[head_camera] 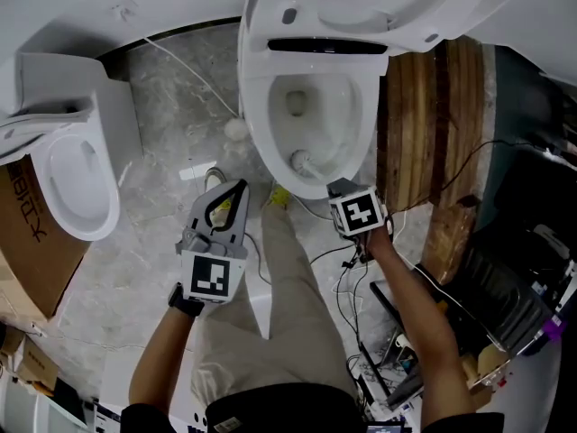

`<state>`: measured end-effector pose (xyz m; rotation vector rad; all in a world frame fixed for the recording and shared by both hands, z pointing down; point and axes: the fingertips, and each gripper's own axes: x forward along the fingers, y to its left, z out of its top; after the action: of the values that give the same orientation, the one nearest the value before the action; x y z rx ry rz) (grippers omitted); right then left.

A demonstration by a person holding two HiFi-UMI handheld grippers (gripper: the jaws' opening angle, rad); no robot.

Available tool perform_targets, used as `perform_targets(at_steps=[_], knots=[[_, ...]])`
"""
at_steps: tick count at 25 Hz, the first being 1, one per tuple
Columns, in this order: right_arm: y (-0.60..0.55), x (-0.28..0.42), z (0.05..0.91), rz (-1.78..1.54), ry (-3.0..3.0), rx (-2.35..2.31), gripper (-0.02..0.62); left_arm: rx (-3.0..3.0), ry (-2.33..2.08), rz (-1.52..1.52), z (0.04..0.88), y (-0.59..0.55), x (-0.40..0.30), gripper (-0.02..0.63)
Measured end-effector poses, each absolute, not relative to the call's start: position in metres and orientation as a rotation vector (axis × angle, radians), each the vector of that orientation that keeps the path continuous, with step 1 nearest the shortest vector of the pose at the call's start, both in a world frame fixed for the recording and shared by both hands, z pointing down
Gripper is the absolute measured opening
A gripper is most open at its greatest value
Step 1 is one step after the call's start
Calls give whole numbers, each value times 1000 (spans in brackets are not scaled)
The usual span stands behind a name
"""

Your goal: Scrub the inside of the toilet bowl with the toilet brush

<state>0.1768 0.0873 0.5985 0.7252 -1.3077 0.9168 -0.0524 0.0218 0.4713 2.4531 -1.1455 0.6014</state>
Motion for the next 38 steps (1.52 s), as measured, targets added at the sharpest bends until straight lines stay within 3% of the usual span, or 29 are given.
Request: perform_targets(at_steps=[8,17,22,31,38], knots=[[55,174,595,942,-1456,783,158,2442,-1148,613,474,24,-49,18],[-5,191,630,74,-1491,463,158,2433,-1166,620,478,20,-54,18],[-36,198,648,-161,-1460,382,158,2413,-1169,633,486,22,-57,18],[-63,204,663,-409,-1376,252,158,2393,-1162,640,493,28,-47,18],[-50,215,650,-355,-1289,302,158,2436,-1143,631,479,27,-42,18]])
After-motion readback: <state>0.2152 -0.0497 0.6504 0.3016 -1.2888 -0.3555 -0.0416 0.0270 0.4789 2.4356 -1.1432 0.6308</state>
